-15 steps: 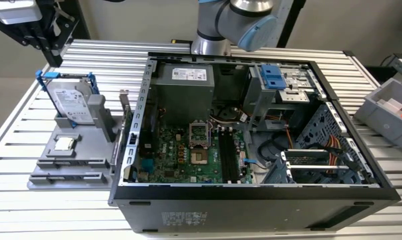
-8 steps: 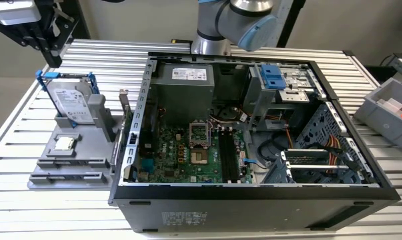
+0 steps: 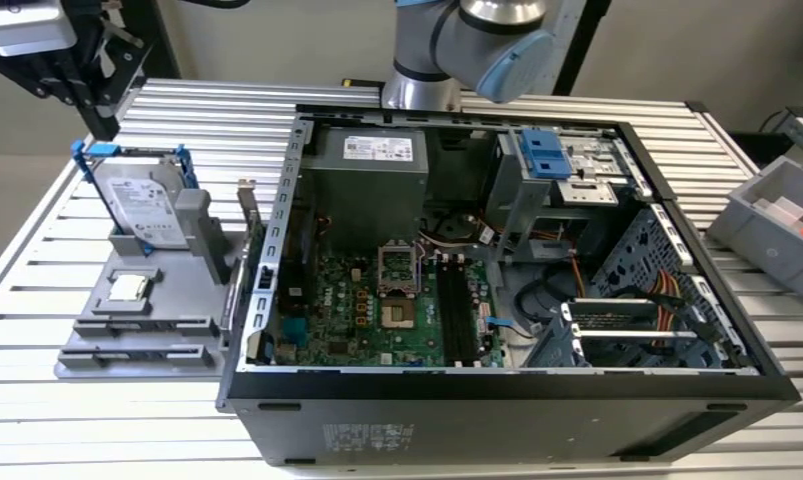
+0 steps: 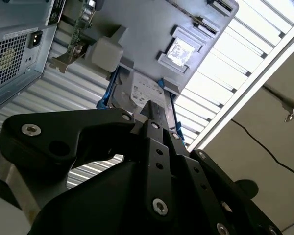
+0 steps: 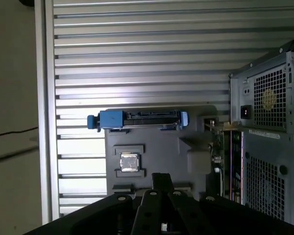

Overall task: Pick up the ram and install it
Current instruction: 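Reach for the ram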

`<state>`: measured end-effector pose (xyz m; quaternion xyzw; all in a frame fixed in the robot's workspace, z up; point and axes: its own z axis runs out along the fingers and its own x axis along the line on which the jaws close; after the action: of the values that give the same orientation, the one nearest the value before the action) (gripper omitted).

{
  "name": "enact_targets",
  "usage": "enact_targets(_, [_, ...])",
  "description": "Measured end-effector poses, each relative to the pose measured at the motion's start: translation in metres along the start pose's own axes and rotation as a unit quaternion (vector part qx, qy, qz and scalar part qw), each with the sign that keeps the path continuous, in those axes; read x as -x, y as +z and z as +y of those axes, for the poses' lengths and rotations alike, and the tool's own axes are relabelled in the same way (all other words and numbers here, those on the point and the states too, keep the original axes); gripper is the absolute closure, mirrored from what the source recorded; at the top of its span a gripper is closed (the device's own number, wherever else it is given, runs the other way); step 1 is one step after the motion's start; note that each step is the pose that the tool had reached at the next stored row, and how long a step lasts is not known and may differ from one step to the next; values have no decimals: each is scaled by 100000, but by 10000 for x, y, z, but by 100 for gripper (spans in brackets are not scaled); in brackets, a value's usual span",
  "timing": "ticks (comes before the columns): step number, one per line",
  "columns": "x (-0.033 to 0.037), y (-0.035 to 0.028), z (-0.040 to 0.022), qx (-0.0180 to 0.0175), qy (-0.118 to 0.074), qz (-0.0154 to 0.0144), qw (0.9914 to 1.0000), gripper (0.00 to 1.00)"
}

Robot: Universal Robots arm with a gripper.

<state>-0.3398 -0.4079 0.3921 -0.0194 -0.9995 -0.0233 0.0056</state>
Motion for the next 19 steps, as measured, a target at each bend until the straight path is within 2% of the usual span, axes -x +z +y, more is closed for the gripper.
enact_targets(19, [7,-6,-213,-17,-1405,74,99990,100])
